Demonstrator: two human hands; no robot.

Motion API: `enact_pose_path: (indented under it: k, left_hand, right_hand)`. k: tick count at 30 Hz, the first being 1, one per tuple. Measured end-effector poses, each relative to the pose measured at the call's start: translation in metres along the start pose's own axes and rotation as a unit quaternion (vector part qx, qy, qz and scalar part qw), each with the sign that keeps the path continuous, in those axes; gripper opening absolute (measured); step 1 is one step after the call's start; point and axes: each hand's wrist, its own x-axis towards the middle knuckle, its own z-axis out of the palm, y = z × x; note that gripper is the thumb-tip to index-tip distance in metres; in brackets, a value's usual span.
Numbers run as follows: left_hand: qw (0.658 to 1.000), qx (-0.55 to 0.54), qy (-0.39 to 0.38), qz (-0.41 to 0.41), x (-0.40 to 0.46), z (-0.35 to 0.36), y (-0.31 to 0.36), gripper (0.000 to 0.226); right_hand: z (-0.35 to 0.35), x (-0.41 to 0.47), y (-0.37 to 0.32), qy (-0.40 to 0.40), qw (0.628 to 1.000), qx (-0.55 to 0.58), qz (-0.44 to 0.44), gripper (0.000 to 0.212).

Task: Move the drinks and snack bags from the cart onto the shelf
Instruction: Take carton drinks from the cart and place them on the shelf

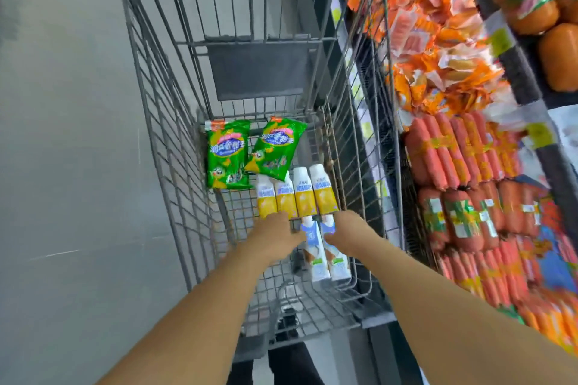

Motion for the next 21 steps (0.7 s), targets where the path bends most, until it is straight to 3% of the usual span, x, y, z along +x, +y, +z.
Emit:
enact_pose_path:
  k: [7,10,15,18,21]
  left_hand:
    - [0.995,-0.066,-0.027,-0.064,0.046,0.062,-0.010,0.057]
    - [0.992,-0.099,-0.020,-0.077,0.057,0.078,-0.011,0.063]
    - [0.982,-0.168,-0.018,-0.088,0.073,0.092,-0.006,0.050]
    - [0.979,-0.182,-0.031,-0.090,0.078,0.095,-0.006,0.062]
    - [0.978,-0.184,-0.031,-0.094,0.085,0.097,-0.009,0.059]
  right_hand:
    - [0.044,0.052,0.011,-0.014,0.999,0.014,0.027,0.030]
    - [0.052,0.063,0.012,0.007,0.998,0.025,0.049,0.041]
    - [0.064,0.073,0.013,0.010,0.996,0.027,0.079,0.057]
    - [0.071,0.078,0.013,-0.005,0.994,0.071,0.085,0.057]
    - [0.072,0.083,0.014,0.001,0.993,0.080,0.090,0.059]
